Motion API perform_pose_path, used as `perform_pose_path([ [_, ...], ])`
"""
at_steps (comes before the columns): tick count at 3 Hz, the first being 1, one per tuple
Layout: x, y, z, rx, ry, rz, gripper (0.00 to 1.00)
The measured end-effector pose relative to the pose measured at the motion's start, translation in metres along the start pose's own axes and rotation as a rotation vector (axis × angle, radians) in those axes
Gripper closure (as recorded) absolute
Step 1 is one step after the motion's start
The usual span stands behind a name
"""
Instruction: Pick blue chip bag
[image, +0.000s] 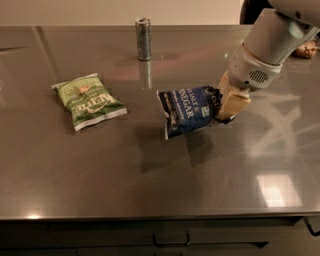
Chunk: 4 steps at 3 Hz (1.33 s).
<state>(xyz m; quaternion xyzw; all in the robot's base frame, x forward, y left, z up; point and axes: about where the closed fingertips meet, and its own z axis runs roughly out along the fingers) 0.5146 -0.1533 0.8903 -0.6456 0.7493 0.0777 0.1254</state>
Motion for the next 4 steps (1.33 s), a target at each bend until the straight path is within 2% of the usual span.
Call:
perform_pose_path([
  [2, -0.041, 0.000, -0.061, 0.076, -0.028, -0.042, 1.00],
  [3, -0.059, -0.005, -0.089, 0.133, -0.051, -0.071, 1.00],
  [4, -0.059, -0.005, -0.089, 0.134, -0.052, -0.072, 1.00],
])
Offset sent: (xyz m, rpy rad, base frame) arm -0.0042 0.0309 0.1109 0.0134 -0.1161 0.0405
